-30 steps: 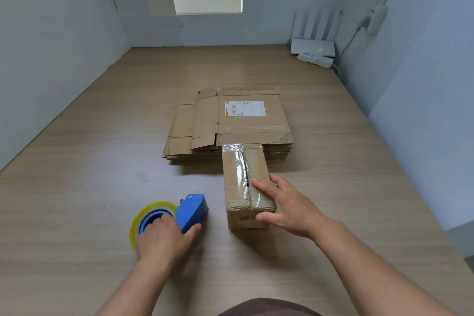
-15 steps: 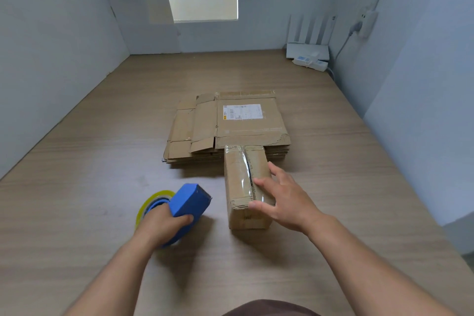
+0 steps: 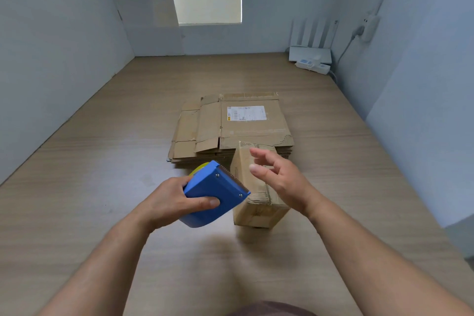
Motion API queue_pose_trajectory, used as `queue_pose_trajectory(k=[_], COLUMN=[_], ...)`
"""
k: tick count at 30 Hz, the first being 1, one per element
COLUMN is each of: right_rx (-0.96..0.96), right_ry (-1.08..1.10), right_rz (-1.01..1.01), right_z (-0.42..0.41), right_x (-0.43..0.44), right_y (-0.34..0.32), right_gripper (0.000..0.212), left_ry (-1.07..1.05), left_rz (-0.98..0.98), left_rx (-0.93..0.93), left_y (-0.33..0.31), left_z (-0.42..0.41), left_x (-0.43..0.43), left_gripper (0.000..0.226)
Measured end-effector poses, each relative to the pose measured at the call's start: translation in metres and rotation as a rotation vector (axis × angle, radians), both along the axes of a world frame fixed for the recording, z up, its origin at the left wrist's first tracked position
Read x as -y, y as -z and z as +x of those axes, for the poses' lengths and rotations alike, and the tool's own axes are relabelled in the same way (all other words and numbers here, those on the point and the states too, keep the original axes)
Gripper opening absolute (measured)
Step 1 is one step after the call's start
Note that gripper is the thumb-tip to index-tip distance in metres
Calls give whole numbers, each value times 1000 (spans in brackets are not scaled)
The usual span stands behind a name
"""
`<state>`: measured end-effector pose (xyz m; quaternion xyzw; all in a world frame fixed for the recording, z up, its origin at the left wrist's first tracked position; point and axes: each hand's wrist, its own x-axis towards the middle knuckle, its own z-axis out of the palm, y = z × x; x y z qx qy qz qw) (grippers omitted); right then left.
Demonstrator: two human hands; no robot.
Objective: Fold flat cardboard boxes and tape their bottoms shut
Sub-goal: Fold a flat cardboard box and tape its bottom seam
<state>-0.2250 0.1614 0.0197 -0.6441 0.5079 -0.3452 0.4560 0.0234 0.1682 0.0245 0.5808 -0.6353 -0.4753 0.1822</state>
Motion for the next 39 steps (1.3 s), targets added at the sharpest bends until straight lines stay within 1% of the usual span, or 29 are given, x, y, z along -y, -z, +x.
queue_pose_trajectory(k=[1,3,4,6,10,14,16,19,21,23,26,30,33,35,39], right_rx=[28,49,66,67,66,62,110,200,157,103,106,141,154,165,156], right_ry=[-23,-32,-19,18,68,155,218,402,490,513,564,611,619,625,591], right_rz=[15,-25,-56,-110,-123,-127,-91,-22,9,73,180,271,312,346,407], right_z=[2,7,8,9,9,3,-5,-34,-52,-58,-57,-63,-61,-58,-49], right_x=[1,3,3,3,0,-3,-9,-20,-28,-35,-40,-41,-38,-36,-34], right_y=[-4,-8,-10,-11,-13,-15,-9,4,14,28,48,63,71,77,84], right_gripper=[48,22,15,20,20,23,23,25,25,27,27,23,21,22,21], left_ry=[22,51,58,56,65,116,155,196,211,243,269,272,269,267,259], left_rz=[3,8,10,14,19,2,-7,44,126,214,276,259,216,204,187], left_rx=[-3,4,7,10,39,76,131,210,288,380,464,550,627,688,806], left_y=[-2,-5,-6,-8,-14,-26,-36,-51,-55,-53,-44,-34,-27,-21,-8], left_z=[-1,-4,-5,-6,-11,-17,-16,3,18,23,13,-2,-9,-13,-17], left_x=[0,1,1,2,3,6,10,16,20,23,29,37,45,49,55], left_gripper=[53,53,55,60,64,79,83,90,88,87,91,93,105,103,80])
